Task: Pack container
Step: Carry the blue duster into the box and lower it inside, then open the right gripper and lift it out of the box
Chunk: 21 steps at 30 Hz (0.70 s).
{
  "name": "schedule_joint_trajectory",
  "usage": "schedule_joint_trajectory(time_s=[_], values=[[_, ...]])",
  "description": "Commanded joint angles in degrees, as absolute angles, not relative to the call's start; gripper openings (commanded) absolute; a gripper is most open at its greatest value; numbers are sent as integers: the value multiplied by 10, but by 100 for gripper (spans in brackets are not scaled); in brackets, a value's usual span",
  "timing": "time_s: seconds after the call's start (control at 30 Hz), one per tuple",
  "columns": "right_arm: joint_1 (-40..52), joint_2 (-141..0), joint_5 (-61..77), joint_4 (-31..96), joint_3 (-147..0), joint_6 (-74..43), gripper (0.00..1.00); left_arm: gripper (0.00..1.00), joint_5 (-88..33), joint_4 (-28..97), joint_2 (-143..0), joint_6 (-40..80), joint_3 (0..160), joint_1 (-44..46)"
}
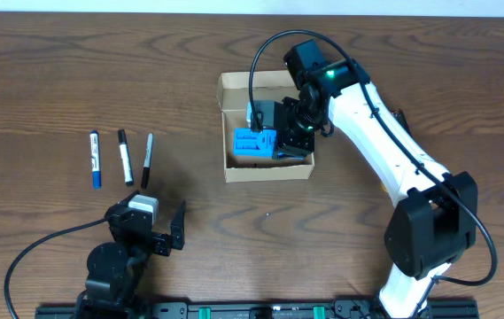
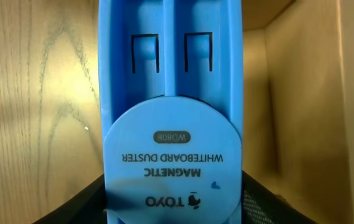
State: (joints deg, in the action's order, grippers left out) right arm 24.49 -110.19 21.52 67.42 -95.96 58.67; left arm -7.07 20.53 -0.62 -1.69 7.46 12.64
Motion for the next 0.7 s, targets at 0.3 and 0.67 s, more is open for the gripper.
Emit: schedule_joint_trajectory(time_s=[0.3,0.67], values=[[243,-1162,228,649,-974,623,54,95,-64,207,-3,-15,62,128],[244,-1193,225,646,-974,635,55,95,-64,207,-3,-15,62,128]])
